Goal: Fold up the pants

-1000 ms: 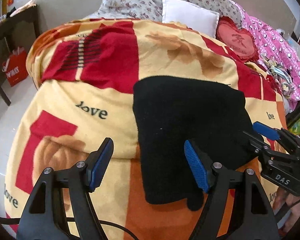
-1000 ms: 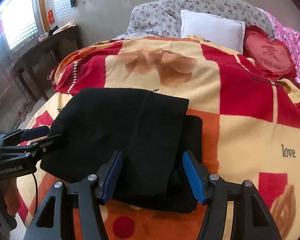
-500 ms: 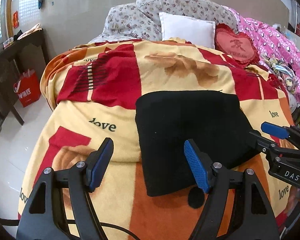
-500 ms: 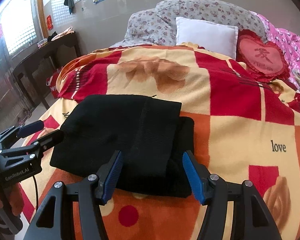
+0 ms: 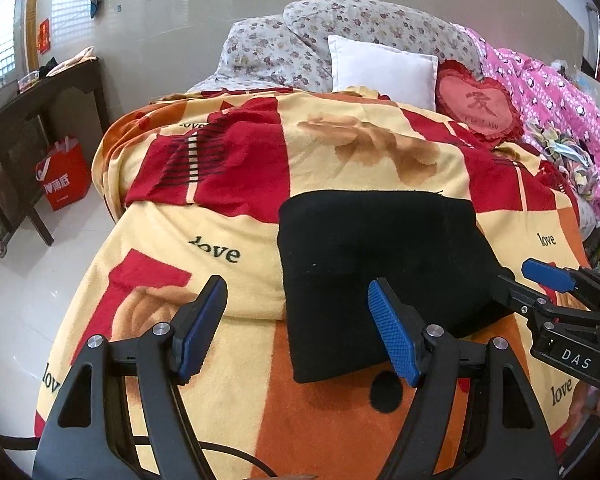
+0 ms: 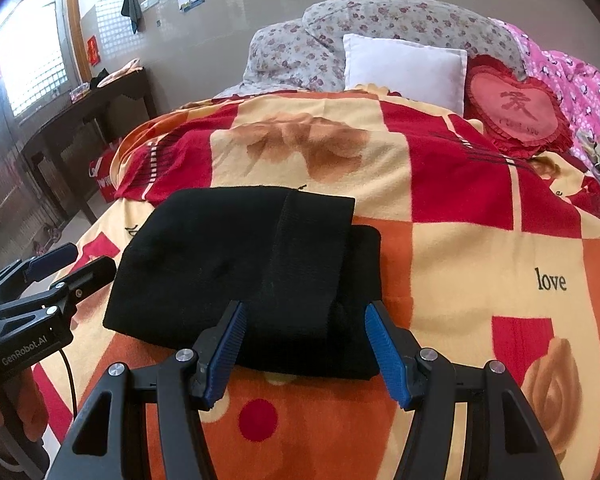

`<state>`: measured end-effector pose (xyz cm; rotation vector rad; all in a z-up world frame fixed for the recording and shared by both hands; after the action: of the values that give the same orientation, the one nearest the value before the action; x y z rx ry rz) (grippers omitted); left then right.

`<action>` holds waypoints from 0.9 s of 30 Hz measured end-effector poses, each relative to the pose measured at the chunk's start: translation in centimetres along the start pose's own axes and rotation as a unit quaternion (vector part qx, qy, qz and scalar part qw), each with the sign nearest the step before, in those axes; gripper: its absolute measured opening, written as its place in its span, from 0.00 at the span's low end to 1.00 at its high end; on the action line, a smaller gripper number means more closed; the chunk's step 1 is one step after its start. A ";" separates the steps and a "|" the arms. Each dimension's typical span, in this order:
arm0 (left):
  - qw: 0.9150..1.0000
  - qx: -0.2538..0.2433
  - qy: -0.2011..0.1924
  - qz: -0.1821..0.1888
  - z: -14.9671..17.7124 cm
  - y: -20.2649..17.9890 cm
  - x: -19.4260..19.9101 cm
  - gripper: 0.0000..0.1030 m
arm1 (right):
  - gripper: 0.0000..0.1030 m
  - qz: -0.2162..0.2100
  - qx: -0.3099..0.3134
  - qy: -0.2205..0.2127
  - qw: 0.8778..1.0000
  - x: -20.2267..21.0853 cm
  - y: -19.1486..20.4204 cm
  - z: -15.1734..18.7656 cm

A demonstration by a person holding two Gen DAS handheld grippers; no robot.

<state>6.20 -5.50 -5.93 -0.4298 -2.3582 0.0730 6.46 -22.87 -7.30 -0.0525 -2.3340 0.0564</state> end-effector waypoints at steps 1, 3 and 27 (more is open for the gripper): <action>1.000 0.002 0.000 0.000 0.0 0.0 0.0 0.71 | 0.58 0.000 0.000 0.000 1.000 0.0 0.0 0.0; 1.000 0.004 0.001 0.000 0.0 0.1 0.0 0.71 | 0.58 0.002 0.002 -0.001 1.000 0.1 0.0 0.0; 1.000 0.008 0.012 -0.003 0.6 0.6 -0.6 0.71 | 0.58 -0.001 0.005 0.007 1.000 -0.6 0.6 0.1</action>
<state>6.39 -5.10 -6.87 -0.4134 -2.3337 0.0840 6.85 -22.29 -7.85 -0.0458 -2.3200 0.0655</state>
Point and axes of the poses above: each gripper's, at about its wrist camera, not at the fingertips, and x roughly against the way its jaws point, y to its left, z to its underside, the point moved 9 cm from there along -x, roughly the way its jaws point, and after that the axes turned 13 degrees about z, right-handed, at the moved point
